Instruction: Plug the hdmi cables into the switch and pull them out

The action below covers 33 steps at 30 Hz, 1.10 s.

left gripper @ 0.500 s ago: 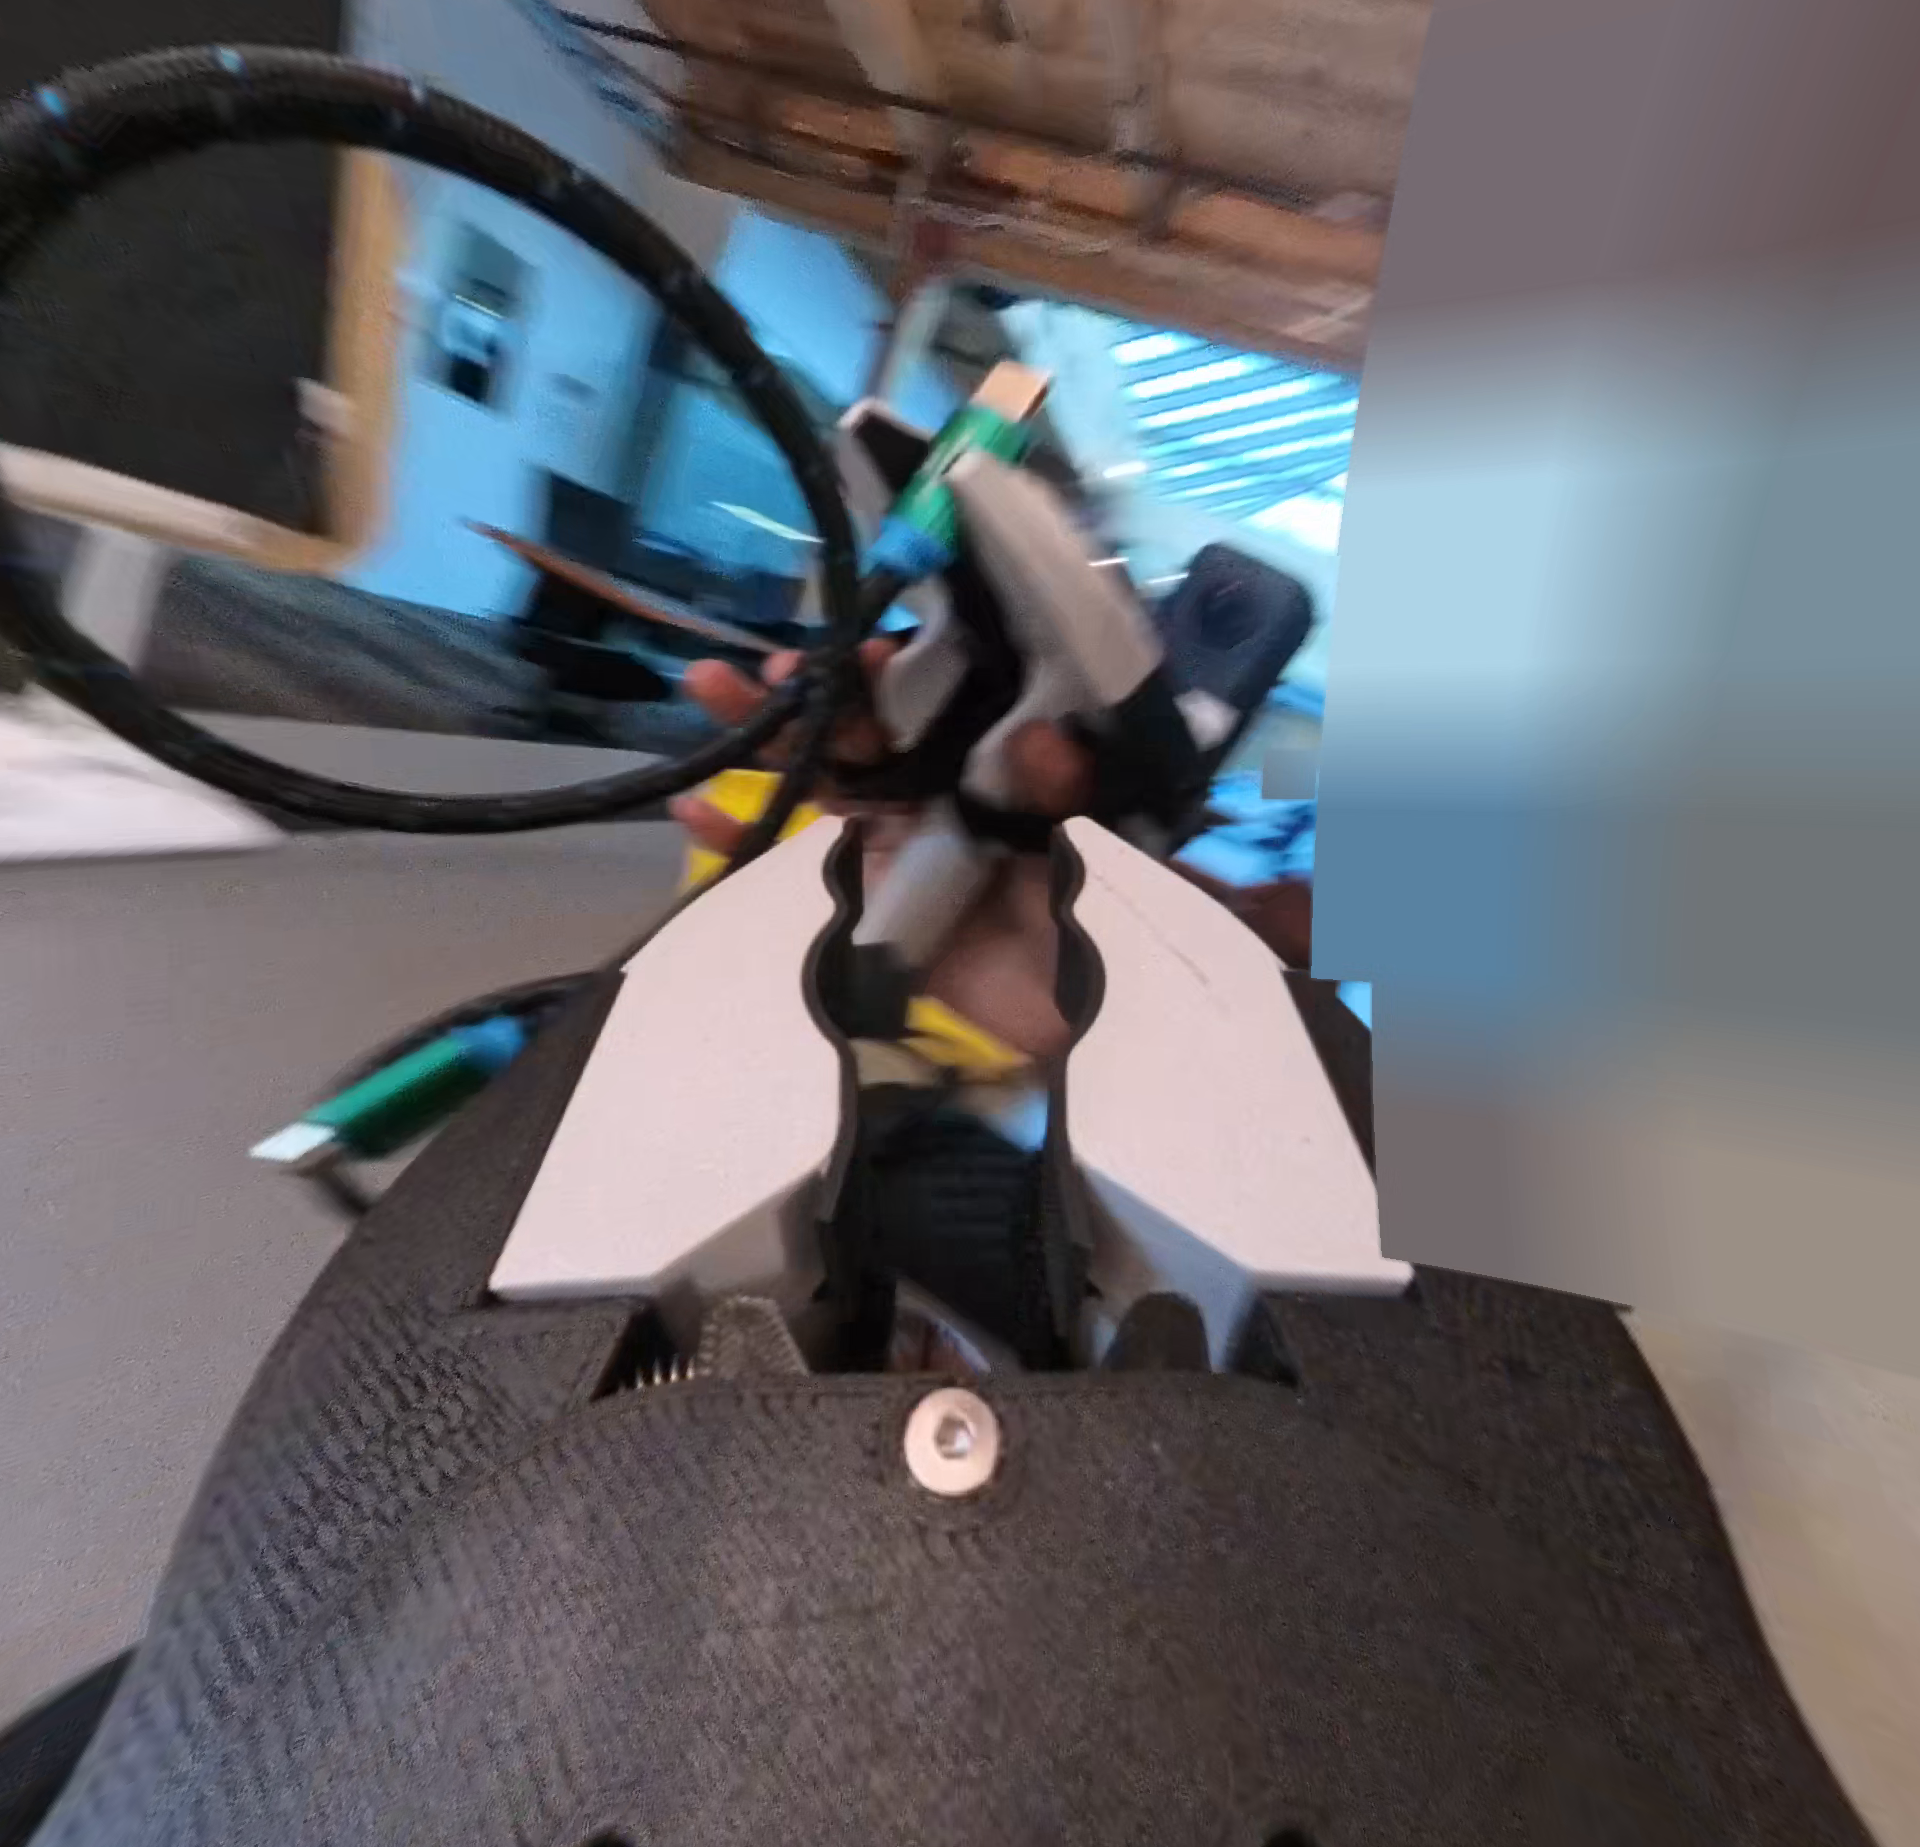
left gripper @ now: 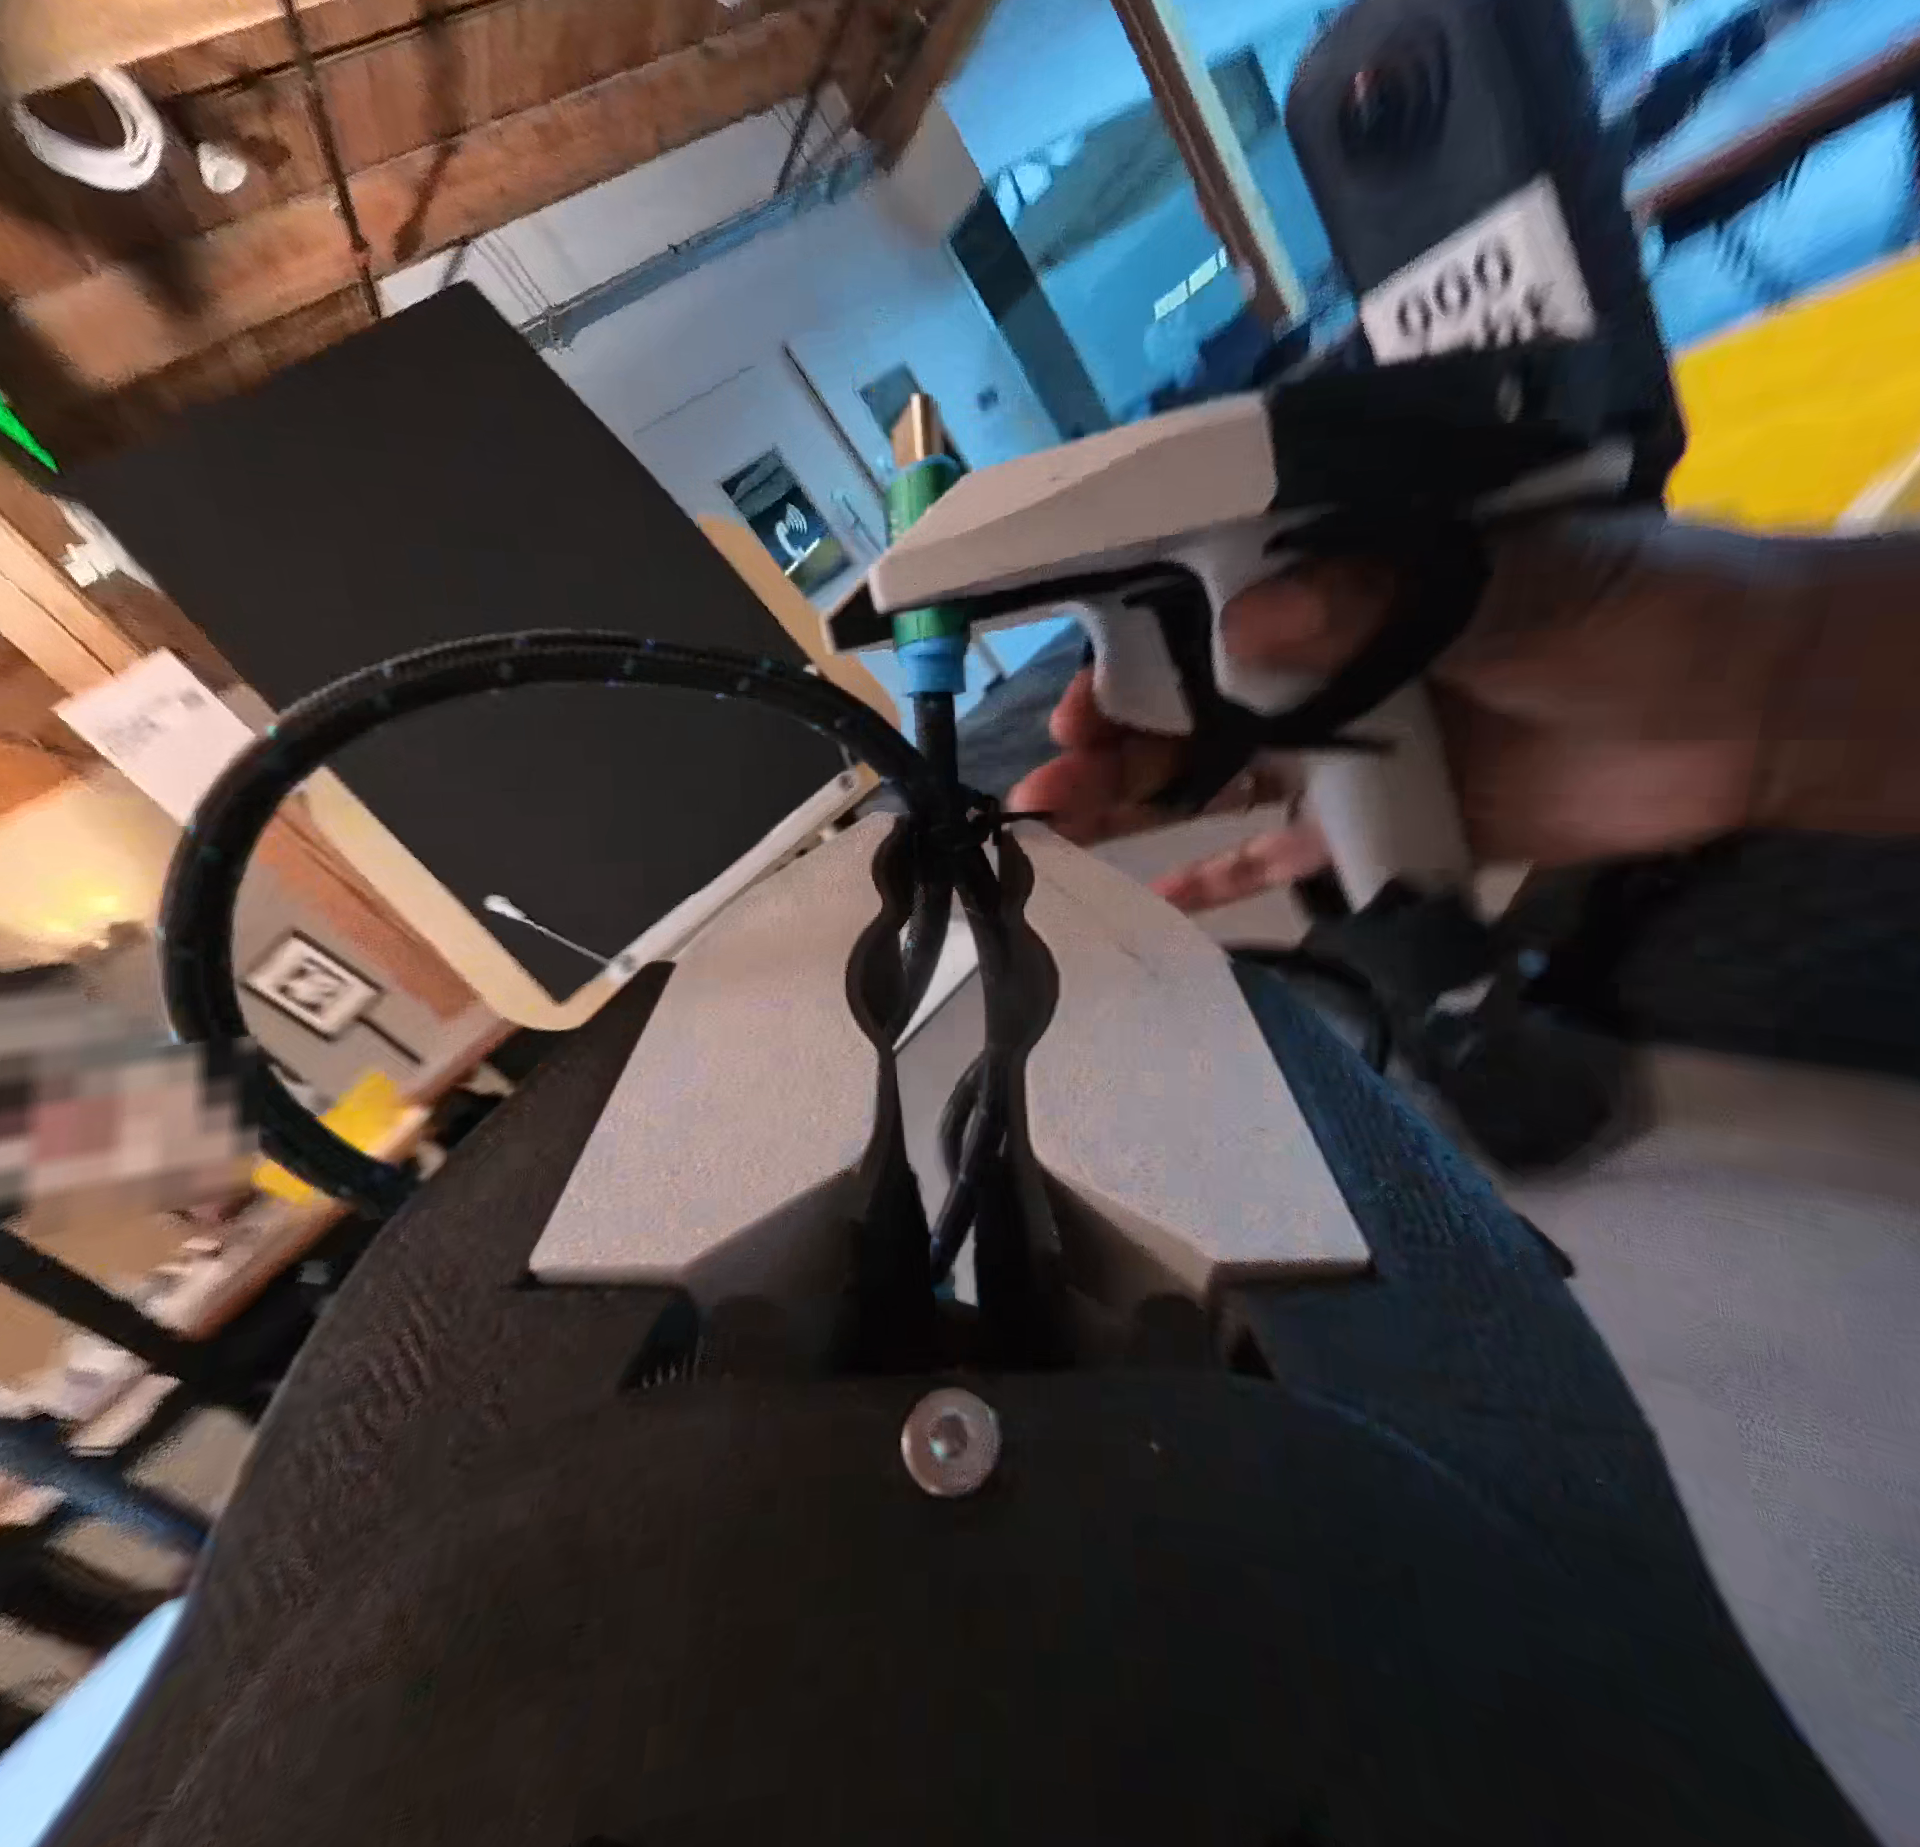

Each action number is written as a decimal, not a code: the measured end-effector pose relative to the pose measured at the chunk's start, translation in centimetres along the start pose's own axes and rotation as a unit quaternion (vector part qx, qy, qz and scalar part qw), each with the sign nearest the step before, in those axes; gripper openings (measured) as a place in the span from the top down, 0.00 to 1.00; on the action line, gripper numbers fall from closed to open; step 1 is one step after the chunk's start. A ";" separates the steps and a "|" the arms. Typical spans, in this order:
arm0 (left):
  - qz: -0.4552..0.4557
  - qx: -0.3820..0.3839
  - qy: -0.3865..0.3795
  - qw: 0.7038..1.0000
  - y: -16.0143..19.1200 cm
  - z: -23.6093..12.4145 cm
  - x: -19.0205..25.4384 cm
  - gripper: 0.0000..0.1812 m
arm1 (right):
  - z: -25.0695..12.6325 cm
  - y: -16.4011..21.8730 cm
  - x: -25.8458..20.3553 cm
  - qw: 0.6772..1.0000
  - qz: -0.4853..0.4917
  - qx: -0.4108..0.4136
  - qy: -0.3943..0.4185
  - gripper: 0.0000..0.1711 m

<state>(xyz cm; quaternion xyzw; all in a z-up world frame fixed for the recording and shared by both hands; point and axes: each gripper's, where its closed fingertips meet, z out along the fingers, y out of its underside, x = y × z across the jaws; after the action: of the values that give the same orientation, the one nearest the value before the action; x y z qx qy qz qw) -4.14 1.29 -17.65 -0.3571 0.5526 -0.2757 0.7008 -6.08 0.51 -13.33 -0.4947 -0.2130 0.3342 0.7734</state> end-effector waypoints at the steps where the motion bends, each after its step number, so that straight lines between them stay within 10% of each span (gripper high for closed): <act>1: 0.041 -0.015 0.006 0.999 0.4 -0.3 -0.1 0.92 | -0.4 0.5 -0.1 1.000 -0.006 -0.018 -0.002 0.88; 9: 0.363 -0.171 0.034 0.916 5.6 -2.2 -2.8 0.92 | -3.9 3.3 1.5 0.973 -0.111 -0.197 0.040 0.76; 19: 0.437 -0.173 0.054 0.881 5.9 -2.0 -2.4 0.93 | -1.8 8.0 1.6 0.901 -0.223 -0.372 0.005 0.85; 27: 0.347 -0.124 -0.036 0.929 4.7 -1.7 -4.1 0.84 | -0.5 5.8 1.7 0.927 -0.240 -0.287 0.035 0.87; 33: 0.086 -0.037 -0.166 0.982 4.0 -2.9 -5.4 0.78 | -0.2 3.8 2.4 0.925 -0.295 -0.226 0.080 0.87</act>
<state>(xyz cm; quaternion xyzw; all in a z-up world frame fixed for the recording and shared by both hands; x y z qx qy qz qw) -8.30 7.31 -18.11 -0.3751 0.4667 -0.1305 0.7903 -5.48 3.25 -16.87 -0.5964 -0.3571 -0.0067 0.7189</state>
